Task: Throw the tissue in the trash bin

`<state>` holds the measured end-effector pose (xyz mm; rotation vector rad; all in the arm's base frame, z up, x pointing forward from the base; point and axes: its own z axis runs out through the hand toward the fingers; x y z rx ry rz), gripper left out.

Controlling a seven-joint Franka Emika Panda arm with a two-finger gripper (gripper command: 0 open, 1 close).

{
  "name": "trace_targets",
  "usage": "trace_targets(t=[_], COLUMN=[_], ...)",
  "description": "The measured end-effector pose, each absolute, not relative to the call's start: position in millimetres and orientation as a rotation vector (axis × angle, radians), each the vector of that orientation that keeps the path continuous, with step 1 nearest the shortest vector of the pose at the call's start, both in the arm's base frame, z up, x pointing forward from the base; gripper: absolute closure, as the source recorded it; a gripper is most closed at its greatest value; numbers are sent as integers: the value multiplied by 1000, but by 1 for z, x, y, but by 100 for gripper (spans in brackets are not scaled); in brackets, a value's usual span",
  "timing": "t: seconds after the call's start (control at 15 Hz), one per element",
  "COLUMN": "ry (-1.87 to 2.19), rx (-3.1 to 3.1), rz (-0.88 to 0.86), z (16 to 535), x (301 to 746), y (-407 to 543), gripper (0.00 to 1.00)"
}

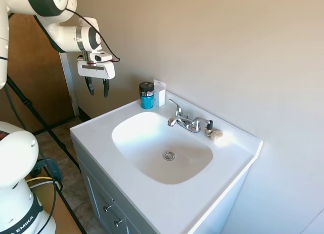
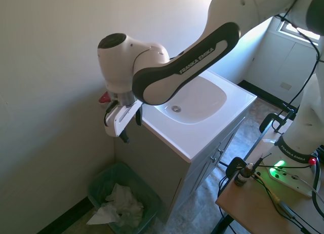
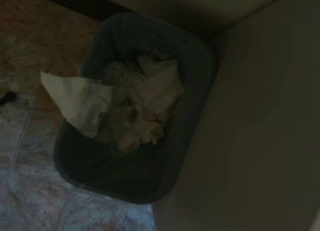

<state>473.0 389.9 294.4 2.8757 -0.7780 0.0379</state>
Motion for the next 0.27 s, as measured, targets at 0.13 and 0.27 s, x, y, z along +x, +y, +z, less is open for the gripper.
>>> trace_targets(t=[0.13,0.27], ry=[-840,-915], rx=[2863,2851], rz=[63,90], z=[311,323], x=[467,461], y=[352,311], gripper=[0,0])
